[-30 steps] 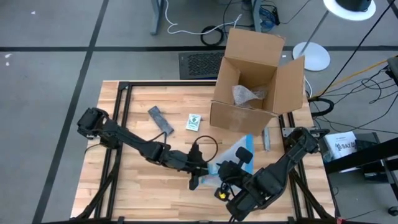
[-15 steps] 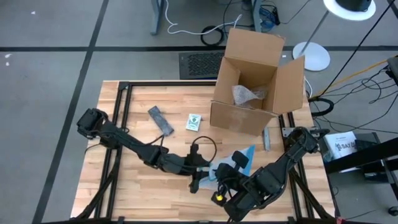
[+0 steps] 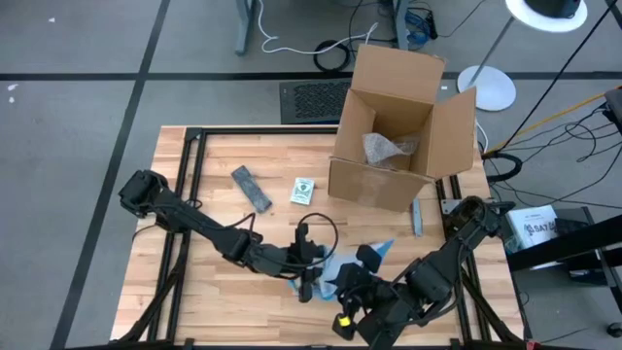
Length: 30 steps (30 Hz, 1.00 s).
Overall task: Unpack boxes
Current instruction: Put the earphones into the transparent zip bag
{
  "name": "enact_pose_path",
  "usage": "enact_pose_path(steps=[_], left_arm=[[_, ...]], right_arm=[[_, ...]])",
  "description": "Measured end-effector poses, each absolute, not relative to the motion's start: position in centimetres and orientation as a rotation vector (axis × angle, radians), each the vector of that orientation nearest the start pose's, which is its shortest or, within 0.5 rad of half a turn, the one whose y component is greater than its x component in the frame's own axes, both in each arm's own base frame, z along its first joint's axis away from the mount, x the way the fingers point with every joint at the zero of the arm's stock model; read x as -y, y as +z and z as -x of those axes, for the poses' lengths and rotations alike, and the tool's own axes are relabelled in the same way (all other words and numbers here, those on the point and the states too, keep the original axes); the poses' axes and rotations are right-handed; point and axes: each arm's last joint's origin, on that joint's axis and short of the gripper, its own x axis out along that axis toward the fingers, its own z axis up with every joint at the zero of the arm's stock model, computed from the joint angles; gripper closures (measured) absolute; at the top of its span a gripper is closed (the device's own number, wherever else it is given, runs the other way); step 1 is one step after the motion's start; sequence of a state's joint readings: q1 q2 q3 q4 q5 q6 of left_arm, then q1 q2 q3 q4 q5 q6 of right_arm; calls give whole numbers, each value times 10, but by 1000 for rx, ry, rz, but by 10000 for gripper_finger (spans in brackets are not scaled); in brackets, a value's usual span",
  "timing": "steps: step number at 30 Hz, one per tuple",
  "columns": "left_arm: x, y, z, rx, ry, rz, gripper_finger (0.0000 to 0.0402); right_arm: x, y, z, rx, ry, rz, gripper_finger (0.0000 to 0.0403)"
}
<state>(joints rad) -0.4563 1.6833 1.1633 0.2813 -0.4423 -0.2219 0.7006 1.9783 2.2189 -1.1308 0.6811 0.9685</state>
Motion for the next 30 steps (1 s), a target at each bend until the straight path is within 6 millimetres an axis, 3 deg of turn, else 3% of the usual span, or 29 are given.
enact_pose_path(steps=[9, 21, 30], left_arm=[[167, 268, -345, -300, -173, 111, 272], [178, 270, -338, -296, -183, 112, 115], [184, 277, -313, -405, -156, 38, 107]], right_arm=[[-246, 399, -328, -557, -268, -367, 403], [-245, 401, -328, -516, -297, -340, 403], [-243, 406, -311, -515, -352, -326, 403]])
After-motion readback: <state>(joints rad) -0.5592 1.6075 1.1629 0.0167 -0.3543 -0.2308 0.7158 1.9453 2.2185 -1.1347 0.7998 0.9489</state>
